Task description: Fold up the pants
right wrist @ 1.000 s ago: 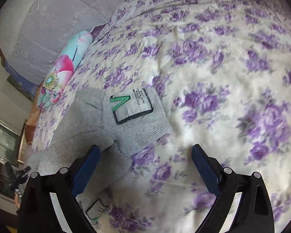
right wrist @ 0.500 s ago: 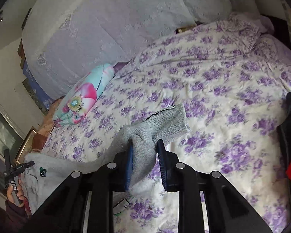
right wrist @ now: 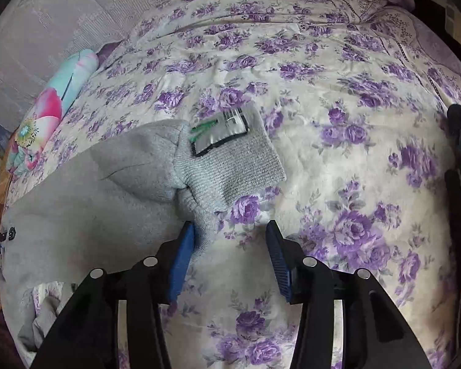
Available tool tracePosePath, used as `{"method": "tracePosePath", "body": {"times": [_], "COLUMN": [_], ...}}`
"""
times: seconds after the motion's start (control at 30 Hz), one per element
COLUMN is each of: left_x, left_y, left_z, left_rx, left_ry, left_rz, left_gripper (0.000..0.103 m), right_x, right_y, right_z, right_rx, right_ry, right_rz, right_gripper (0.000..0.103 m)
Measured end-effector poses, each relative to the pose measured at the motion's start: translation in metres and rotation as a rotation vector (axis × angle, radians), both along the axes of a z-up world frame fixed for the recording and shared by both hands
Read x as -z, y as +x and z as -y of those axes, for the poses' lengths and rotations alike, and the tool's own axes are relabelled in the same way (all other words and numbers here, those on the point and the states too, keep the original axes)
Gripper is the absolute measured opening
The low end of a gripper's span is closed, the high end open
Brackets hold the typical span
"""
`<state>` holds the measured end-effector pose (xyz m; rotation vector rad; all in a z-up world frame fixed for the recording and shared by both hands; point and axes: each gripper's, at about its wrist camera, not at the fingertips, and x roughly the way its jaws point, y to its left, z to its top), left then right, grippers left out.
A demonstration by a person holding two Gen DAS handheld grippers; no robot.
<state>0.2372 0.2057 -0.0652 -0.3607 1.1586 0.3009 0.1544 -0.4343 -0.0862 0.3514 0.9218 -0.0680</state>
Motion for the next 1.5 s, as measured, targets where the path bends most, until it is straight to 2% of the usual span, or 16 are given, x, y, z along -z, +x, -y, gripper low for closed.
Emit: {"method": "tracePosePath", "body": {"times": [0.07, 0.17, 0.33, 0.57, 0.6, 0.77, 0.83, 0.87, 0.9, 1.0, 1.1, 1.2, 1.27, 1.33, 1.37, 1.5], "left_x": [-0.011, -0.049, -0.093, -0.026, -0.013, 0.005, 0.006, 0.004, 0.002, -0.009, -0.028, -0.034, -0.025, -0.008, 0.003, 0.017], "left_y": [-0.015, -0.047, -0.128, -0.203, -0.207, -0.211, -0.206, -0.203, -0.201, -0.201, -0.224, -0.252, -0.263, -0.26, -0.257, -0.251], "left_z": [-0.014, -0.026, -0.026, -0.026, -0.026, -0.01, -0.003, 0.002, 0.008, 0.025, 0.033, 0.046, 0.055, 0.057, 0.053, 0.042], "left_rx": [-0.01, 0.007, 0.043, 0.019, 0.016, 0.036, 0.032, 0.037, 0.049, 0.041, 0.039, 0.043, 0.029, 0.022, 0.013, -0.017], "left_ry": [-0.093, -0.087, -0.006, -0.045, -0.069, -0.122, -0.152, -0.167, -0.174, -0.115, -0.154, -0.176, -0.131, -0.089, -0.111, -0.217], "left_rz": [0.061, 0.155, 0.246, 0.12, 0.105, 0.14, 0.16, 0.181, 0.196, 0.217, 0.284, 0.307, 0.291, 0.254, 0.238, 0.278], "left_gripper": [0.071, 0.081, 0.092, 0.092, 0.092, 0.092, 0.091, 0.079, 0.053, 0.025, 0.017, 0.018, 0.023, 0.044, 0.067, 0.095], "right_x": [-0.012, -0.029, -0.02, -0.003, -0.004, -0.01, -0.02, -0.029, -0.039, -0.077, -0.108, -0.097, -0.061, -0.013, 0.006, 0.015], "right_y": [-0.026, -0.068, -0.095, -0.085, -0.083, -0.089, -0.099, -0.108, -0.118, -0.165, -0.223, -0.261, -0.264, -0.254, -0.25, -0.25], "right_z": [-0.002, -0.018, -0.082, -0.14, -0.145, -0.173, -0.158, -0.144, -0.129, -0.077, -0.021, 0.021, 0.032, 0.032, 0.03, 0.022], "right_rx": [0.018, -0.075, -0.251, -0.18, -0.191, -0.31, -0.276, -0.254, -0.233, -0.109, 0.051, 0.157, 0.183, 0.179, 0.178, 0.177], "right_ry": [0.02, 0.098, 0.167, 0.072, 0.091, 0.064, 0.1, 0.124, 0.151, 0.137, 0.108, 0.099, 0.108, 0.106, 0.109, 0.108], "right_rz": [0.069, 0.145, 0.067, 0.031, 0.033, 0.057, 0.1, 0.134, 0.171, 0.309, 0.438, 0.385, 0.267, 0.129, 0.088, 0.158], "right_gripper": [0.066, 0.082, 0.083, 0.083, 0.08, 0.009, 0.006, 0.006, 0.006, 0.006, 0.006, 0.006, 0.006, 0.007, 0.007, 0.009]}}
